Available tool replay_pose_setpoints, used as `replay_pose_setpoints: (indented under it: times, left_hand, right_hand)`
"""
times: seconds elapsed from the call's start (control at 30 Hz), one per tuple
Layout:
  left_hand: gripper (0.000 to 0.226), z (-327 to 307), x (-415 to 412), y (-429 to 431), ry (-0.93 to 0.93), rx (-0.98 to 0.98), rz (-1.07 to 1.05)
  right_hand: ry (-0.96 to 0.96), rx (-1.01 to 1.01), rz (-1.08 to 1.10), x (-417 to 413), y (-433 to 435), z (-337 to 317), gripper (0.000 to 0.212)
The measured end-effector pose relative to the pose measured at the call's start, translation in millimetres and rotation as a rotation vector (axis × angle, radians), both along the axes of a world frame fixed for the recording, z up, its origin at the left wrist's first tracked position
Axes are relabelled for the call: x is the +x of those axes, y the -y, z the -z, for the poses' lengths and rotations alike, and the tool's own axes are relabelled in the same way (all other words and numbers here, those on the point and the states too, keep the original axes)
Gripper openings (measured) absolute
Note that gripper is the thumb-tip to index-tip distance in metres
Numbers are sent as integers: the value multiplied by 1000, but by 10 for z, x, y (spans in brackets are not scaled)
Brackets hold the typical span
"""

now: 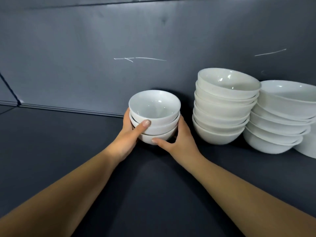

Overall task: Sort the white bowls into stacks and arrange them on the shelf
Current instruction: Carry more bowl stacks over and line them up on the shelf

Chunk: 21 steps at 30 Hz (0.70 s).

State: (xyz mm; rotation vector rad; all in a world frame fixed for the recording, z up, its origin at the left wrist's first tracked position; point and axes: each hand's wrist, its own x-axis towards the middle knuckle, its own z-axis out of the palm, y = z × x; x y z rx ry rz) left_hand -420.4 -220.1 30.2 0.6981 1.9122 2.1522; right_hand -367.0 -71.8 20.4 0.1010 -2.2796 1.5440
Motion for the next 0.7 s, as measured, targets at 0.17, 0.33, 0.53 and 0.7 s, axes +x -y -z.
replay_pose_setpoints:
  times: [0.17,0.33,0.53,0.7]
  left_hand:
    - [107,37,251,190,-17,7,-16]
    - [116,60,368,240,-53,17,-34]
    - [117,59,335,224,-103,3,-35]
    - [115,27,444,150,-120,-23,-74]
  right_hand:
    - [17,-53,-57,288,60,1,87]
    - [14,-181,-87,314,66,-14,110]
    - [-57,-301,-290,173,106,3,95]
    - [-110,-333,-243,181,120,47,88]
